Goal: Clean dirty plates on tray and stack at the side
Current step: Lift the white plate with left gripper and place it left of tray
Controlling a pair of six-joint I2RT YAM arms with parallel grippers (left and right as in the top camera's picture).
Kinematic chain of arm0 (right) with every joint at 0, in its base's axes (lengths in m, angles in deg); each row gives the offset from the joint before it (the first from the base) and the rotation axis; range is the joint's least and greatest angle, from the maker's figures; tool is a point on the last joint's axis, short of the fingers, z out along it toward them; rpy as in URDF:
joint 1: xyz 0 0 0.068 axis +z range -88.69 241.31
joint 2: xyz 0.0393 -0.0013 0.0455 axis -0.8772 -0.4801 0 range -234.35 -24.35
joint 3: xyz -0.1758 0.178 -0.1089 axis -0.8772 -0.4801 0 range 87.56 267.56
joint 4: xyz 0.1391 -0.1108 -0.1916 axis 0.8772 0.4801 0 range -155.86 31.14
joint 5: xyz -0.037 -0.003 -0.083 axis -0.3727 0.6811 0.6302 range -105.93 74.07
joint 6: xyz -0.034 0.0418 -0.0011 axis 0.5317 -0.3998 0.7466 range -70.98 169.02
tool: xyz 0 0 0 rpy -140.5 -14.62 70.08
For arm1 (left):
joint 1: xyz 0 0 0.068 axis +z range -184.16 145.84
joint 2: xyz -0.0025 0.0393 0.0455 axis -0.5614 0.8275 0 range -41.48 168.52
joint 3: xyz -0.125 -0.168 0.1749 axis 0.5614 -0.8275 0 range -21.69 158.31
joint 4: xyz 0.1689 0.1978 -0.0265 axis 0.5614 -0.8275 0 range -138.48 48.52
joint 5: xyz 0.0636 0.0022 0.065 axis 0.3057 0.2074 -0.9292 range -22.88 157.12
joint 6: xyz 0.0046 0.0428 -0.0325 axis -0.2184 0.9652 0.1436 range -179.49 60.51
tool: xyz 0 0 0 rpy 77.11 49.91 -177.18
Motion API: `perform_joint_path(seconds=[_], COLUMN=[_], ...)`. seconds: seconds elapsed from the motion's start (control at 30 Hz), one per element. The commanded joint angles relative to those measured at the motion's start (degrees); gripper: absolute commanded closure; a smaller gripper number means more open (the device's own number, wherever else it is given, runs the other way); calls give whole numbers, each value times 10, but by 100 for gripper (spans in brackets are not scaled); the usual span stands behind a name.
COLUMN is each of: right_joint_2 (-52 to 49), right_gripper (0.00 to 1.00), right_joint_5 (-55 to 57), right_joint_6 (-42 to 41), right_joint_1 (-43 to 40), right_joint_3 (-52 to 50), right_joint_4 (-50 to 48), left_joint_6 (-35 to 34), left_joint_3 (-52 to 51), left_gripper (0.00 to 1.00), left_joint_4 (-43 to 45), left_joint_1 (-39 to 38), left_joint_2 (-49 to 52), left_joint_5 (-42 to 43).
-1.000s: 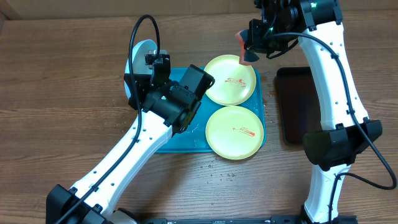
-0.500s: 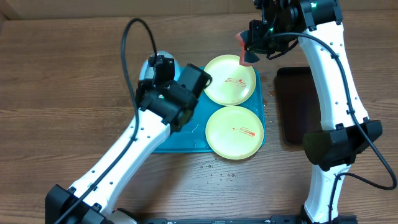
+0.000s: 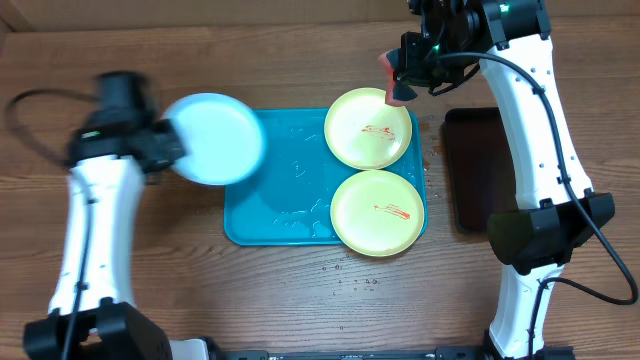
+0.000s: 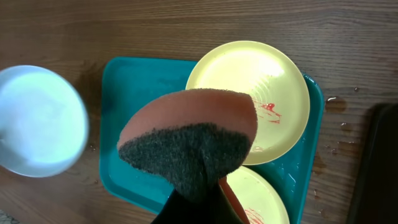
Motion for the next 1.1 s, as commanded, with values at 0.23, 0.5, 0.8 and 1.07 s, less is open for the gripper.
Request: perform_joint_path(seconds=[0.23, 0.5, 0.8, 1.07], right_joint_2=[2, 2, 2, 2], right_gripper=[96, 96, 96, 96], right_joint_5=[1, 1, 1, -1], right_joint_6=[0, 0, 0, 1], right_joint_1=[0, 0, 0, 0], right_joint_3=[6, 6, 6, 6], right_joint_4=[-2, -1, 1, 1], left_joint_6=[16, 5, 11, 63], left_joint_3=[6, 6, 6, 19], left_gripper=[96, 96, 96, 76], left_joint_4=[-5, 8, 23, 18], left_joint_1=[181, 185, 184, 184], left_joint_2=[57, 148, 212, 205], left_joint_5=[78, 3, -13, -15])
